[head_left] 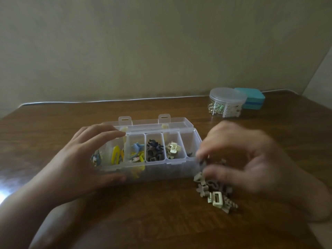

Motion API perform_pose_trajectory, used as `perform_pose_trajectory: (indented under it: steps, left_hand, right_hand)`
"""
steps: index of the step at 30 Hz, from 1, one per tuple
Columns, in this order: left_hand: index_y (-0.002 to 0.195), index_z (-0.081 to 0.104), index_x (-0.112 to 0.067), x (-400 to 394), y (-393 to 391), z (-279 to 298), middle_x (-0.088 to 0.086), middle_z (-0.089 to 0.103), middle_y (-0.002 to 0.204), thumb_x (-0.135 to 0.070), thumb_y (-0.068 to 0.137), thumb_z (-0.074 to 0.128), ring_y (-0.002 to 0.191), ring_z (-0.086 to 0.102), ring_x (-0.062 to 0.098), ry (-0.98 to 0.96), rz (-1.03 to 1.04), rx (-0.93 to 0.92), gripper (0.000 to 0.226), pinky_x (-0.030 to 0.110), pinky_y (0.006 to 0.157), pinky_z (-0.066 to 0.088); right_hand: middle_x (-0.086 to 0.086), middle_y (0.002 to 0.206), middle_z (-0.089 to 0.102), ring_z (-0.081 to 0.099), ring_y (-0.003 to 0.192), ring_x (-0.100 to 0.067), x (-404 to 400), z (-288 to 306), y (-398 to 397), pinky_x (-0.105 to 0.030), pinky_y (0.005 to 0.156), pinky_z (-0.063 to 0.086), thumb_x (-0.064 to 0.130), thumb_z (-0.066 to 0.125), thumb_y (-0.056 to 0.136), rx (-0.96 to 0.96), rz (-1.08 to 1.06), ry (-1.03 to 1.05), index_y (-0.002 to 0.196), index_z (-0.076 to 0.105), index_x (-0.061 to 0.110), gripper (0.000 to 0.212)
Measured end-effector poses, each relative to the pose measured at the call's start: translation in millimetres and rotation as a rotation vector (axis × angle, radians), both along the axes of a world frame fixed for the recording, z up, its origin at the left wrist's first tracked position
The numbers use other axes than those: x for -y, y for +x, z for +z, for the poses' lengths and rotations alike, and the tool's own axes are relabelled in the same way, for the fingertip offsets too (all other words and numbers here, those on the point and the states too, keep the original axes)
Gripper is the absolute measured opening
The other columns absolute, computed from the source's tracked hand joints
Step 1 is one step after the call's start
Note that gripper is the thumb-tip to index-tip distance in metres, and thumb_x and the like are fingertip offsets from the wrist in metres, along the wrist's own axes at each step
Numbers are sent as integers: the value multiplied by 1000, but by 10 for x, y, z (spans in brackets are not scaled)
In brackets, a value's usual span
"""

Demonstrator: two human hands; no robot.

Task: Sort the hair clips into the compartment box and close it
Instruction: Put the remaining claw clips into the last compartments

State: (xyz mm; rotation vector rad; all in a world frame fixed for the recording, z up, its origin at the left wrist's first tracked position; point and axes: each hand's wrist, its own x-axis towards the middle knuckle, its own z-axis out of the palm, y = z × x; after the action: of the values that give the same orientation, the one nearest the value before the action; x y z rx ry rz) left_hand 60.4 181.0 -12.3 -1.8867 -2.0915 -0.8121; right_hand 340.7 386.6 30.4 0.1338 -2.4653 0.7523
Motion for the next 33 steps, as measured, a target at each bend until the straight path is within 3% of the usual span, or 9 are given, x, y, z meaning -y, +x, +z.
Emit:
perform_pose_trajectory:
  steps: [4,8,11,12,16,18,24,29,33]
  left_hand:
    - [136,44,-55,-6,27,6,-21,48,137,-86,63,62,129,47,14,-8,-53,23,81,43,97,46]
    - [136,42,-57,-11,50,16,-22,47,137,-88,63,59,126,47,14,-7,-50,19,81,44,94,48]
    - [136,43,-55,-14,51,14,-22,47,136,-88,64,59,125,48,14,4,-46,20,80,43,94,49]
    - [136,44,-54,-17,49,11,-21,47,137,-88,64,60,126,48,14,7,-43,24,81,43,94,49]
    - [134,45,-52,-16,32,-3,-17,48,137,-87,62,62,126,51,16,2,-22,39,82,47,92,54]
    - [134,45,-54,-18,29,-4,-18,47,137,-87,61,62,126,50,16,0,-18,44,82,48,92,54]
    - [135,45,-54,-15,19,-18,-18,47,138,-86,61,63,130,48,15,0,-35,66,82,49,95,52]
    - [135,45,-55,-17,32,-14,-17,48,139,-86,63,62,130,49,16,3,-46,76,81,51,96,52]
    - [135,43,-57,-12,24,-19,-20,46,139,-87,61,62,130,48,15,-12,-30,71,82,51,94,53]
  right_hand:
    - [17,96,65,61,98,-7,-94,-124,-97,-34,81,53,40,72,78,-44,-332,8,100,68,34,24]
    - [20,99,65,59,100,-2,-158,-112,-90,-26,83,51,50,61,83,44,-318,69,102,67,33,26]
    - [18,88,67,62,81,-5,-248,11,23,-10,64,46,28,68,86,-69,-372,-46,91,68,36,10]
    - [21,89,65,61,75,-5,-303,28,39,-9,58,44,17,69,85,-28,-407,-21,88,65,41,24]
    - [25,103,57,58,80,-1,-472,-34,29,-20,68,51,11,70,78,667,-382,151,97,54,55,50]
    - [24,111,53,57,87,0,-478,-67,16,-24,72,52,16,72,79,784,-334,130,105,56,50,46]
    - [25,100,57,55,91,5,-533,-71,9,-21,80,50,35,71,82,660,-409,208,92,55,52,25]
    - [18,97,70,65,89,0,-286,-3,-15,-17,73,53,33,69,81,-19,-461,-108,105,67,37,25]
    - [22,114,66,58,109,7,-88,-132,-153,-17,89,49,38,64,83,91,-372,-64,114,65,34,31]
